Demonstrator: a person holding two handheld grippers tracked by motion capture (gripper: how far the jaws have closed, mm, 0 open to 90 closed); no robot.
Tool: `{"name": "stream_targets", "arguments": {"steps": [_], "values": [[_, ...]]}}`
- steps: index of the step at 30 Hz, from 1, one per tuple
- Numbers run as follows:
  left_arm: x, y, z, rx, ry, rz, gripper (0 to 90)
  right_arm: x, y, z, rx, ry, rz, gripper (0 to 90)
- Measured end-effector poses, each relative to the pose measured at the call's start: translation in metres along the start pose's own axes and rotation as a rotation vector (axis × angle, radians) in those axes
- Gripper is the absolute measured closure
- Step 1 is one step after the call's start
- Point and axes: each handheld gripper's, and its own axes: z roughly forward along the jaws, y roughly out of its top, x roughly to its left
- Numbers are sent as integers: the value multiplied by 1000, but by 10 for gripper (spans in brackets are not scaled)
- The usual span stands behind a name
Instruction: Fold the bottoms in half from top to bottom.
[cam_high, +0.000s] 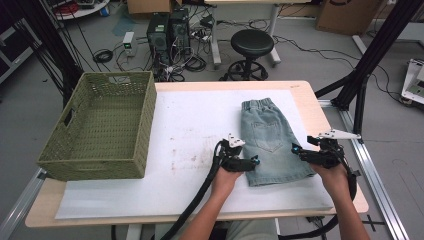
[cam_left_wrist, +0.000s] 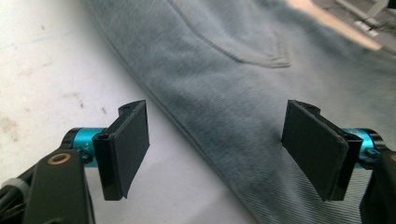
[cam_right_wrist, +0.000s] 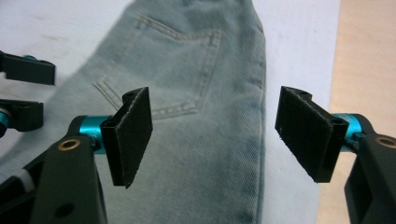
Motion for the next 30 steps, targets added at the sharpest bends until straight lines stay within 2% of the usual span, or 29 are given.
{"name": "stream_targets", "arguments": {"steps": [3,7,8,11,15,19,22,26,30], "values": [[2,1,2,14,-14,-20,284,-2,-4,6,35,-10,10,307],[1,1,5,50,-49,-31,429,0,-6,12,68,-25,-2,329],[1,1,6,58,-48,-25,473,0,-6,12,73,-29,-8,339],[-1,1,6,62,-45,-30,520,-1,-7,16,104,-63,-7,371],[-5,-1,6,69,-58,-32,655,-5,-11,20,141,-74,4,424],[-3,-2,5,69,-77,-80,714,-10,-15,26,186,-96,5,486],[-2,-3,4,59,-88,-97,762,-15,-17,28,202,-84,19,563],[2,-4,1,46,-110,-115,796,-13,-18,28,209,-51,-10,718],[8,-4,-3,46,-123,-110,815,-10,-18,27,214,-38,-11,788]]}}
